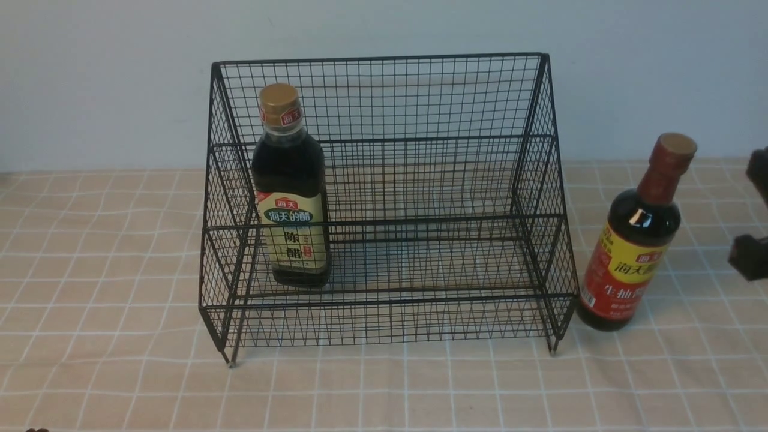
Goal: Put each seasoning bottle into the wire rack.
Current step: Use the right arm to grab the condiment bottle closest to it
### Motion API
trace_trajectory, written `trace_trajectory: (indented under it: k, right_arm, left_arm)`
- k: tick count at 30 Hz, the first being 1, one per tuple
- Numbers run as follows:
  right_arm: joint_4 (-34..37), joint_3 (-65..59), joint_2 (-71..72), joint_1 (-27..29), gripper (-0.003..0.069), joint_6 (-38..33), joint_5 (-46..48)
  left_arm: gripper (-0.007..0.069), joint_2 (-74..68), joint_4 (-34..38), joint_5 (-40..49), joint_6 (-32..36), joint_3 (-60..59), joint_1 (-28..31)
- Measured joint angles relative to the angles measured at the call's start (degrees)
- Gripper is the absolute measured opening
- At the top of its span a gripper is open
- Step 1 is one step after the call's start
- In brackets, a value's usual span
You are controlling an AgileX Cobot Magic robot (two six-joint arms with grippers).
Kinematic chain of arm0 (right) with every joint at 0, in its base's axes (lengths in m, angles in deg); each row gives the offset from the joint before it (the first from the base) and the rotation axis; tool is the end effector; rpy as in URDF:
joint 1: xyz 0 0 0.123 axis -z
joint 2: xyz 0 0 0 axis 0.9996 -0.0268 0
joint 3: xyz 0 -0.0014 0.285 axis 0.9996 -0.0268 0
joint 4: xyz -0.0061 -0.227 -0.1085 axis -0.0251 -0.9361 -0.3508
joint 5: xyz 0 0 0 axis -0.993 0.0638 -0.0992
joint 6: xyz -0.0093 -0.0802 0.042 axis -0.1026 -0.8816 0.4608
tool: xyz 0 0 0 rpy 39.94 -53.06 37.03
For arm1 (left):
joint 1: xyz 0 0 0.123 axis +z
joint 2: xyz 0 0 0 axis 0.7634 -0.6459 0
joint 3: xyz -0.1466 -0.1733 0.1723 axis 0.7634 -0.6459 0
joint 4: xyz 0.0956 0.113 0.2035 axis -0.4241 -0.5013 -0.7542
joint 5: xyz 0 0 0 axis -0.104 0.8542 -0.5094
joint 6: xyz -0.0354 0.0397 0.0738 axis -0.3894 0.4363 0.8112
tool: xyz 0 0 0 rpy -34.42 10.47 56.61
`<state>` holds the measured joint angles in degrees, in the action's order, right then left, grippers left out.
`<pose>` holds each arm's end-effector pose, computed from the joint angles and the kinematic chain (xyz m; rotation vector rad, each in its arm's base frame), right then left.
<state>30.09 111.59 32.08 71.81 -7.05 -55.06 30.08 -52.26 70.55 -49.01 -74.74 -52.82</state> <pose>0.1781 0.0466 0.3004 -0.2519 1.7327 0.1093 0.0520 -0.0019 0.1710 0.0407 1.8838 -0.0300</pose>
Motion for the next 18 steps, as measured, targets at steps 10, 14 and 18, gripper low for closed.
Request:
trace_trajectory:
  k: [10,14,18]
  right_arm:
    - [0.2,5.5,-13.0,-4.5,0.0413,0.0,-11.5]
    - [1.2,7.6,-18.5,-4.5,0.0519,0.0,-14.6]
    - [6.9,7.8,-24.2,-4.5,0.0564,0.0,-19.3]
  left_arm:
    - [-0.0007,0.0,0.0,0.0,0.0,0.0,0.0]
    - [-0.0007,0.0,0.0,0.0,0.0,0.0,0.0]
    - [-0.0007,0.0,0.0,0.0,0.0,0.0,0.0]
